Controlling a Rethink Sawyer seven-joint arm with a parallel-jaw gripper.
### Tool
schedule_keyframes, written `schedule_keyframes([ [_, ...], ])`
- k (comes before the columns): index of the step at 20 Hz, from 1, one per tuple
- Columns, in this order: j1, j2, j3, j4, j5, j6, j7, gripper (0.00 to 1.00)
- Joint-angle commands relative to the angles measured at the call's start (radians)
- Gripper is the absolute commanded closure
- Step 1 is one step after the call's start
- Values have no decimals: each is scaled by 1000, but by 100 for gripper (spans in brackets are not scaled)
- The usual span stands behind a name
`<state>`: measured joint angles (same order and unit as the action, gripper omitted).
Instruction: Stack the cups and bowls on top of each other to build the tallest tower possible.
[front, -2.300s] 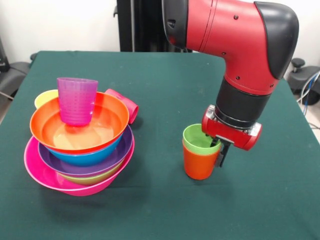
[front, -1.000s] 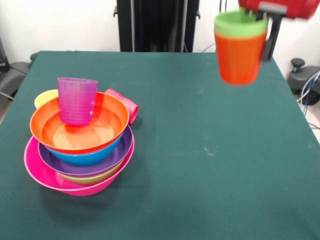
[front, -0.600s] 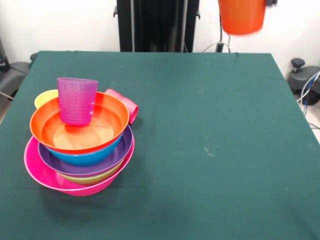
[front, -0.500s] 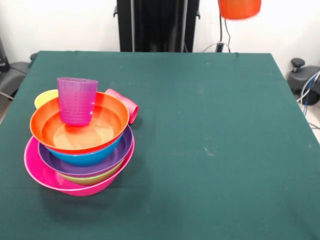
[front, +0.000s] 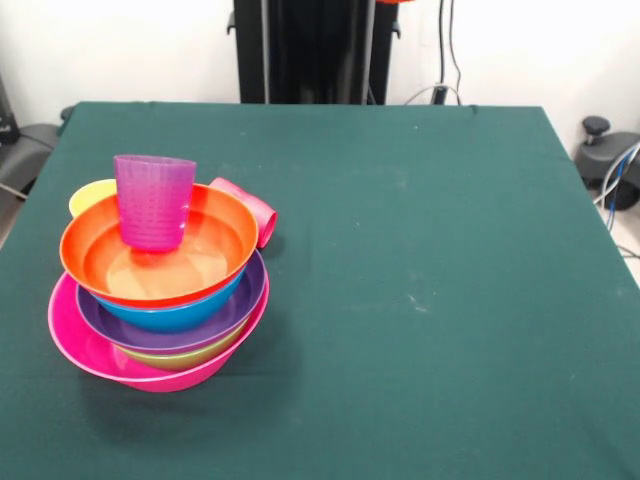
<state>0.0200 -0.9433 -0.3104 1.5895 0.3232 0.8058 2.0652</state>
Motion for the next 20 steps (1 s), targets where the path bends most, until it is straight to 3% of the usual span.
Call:
schedule_keyframes([
  [1, -86, 17, 148, 228, -72, -131, -177, 100],
  [13, -252, 5, 281, 319, -182, -247, -223, 100],
  [20, -323, -18, 347, 345, -238, -250, -213, 100],
])
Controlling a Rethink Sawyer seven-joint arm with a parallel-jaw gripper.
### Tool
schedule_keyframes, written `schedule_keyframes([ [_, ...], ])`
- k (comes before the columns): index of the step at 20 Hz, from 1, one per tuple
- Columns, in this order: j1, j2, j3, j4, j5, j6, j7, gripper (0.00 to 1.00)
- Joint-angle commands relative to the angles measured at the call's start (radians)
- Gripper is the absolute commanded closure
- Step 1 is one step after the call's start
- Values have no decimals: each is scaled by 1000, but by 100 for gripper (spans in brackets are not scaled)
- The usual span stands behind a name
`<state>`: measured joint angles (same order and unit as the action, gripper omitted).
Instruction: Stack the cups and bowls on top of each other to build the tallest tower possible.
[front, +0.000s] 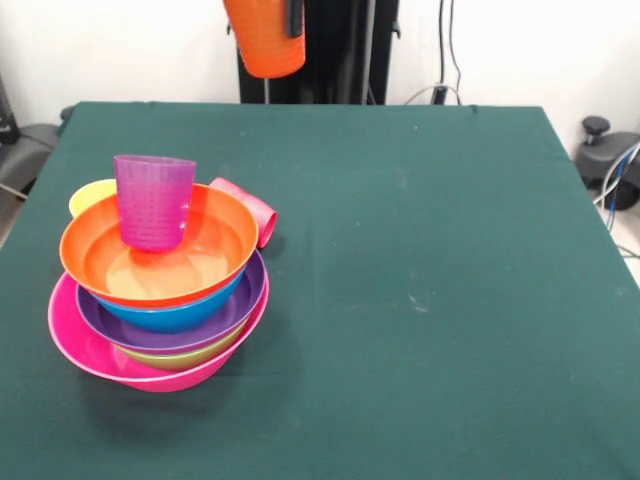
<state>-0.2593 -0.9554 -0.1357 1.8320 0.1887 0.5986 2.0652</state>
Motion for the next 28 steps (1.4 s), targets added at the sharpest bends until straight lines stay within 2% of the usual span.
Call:
schedule_keyframes([
  [1, -59, -8, 185, 110, -108, -47, -215, 100],
  [8, -141, -34, 241, 146, -158, -53, -227, 100],
  [13, -231, -37, 284, 171, -218, -70, -257, 100],
  [20, -346, 5, 356, 172, -325, -112, -258, 100],
  [25, -367, 37, 363, 145, -407, -112, -202, 100],
  [28, -387, 82, 378, 129, -452, -149, -181, 100],
])
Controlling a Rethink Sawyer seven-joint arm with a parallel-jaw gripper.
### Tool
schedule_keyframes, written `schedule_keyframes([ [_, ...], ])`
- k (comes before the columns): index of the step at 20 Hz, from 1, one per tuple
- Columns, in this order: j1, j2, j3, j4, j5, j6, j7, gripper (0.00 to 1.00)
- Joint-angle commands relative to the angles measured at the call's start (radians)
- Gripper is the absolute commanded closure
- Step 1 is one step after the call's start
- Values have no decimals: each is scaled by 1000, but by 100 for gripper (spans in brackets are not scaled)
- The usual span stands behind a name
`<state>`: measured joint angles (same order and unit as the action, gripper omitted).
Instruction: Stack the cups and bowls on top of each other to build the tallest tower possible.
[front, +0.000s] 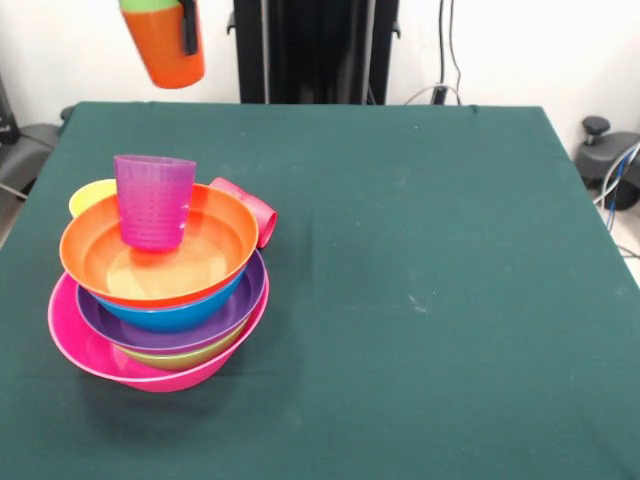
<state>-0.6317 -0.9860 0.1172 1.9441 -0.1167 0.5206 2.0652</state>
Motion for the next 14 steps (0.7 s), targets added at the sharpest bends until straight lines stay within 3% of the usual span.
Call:
schedule_keyframes([
  [1, -16, 125, 126, 11, -160, -80, -170, 100],
  [14, 20, 224, 109, -41, -249, -141, -54, 100],
])
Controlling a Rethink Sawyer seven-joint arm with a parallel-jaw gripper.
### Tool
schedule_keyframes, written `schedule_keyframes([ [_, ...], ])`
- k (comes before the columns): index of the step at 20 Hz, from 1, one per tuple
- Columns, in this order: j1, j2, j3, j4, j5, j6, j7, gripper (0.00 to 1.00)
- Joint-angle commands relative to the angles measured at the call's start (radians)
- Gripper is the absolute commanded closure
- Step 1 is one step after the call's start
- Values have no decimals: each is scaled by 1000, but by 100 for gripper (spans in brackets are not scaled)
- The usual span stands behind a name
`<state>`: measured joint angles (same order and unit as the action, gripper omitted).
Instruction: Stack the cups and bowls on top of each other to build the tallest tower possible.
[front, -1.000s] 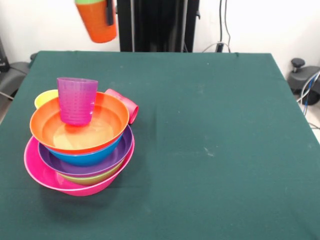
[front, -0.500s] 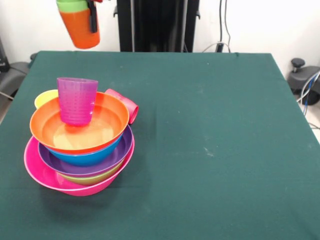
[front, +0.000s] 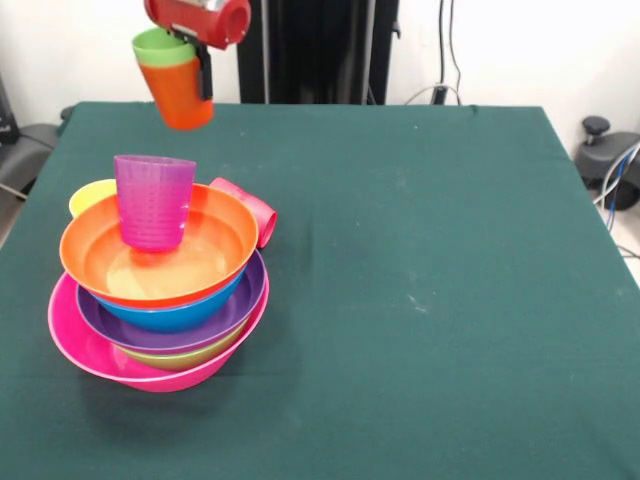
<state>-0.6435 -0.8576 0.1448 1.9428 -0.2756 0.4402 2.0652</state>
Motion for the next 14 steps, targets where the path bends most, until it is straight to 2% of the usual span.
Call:
schedule_keyframes([
  [1, 31, 106, 82, -45, -95, -70, -52, 100],
  [6, 13, 180, 89, -78, -133, -132, -60, 100],
  [14, -97, 159, 163, -60, -155, -87, -136, 100],
])
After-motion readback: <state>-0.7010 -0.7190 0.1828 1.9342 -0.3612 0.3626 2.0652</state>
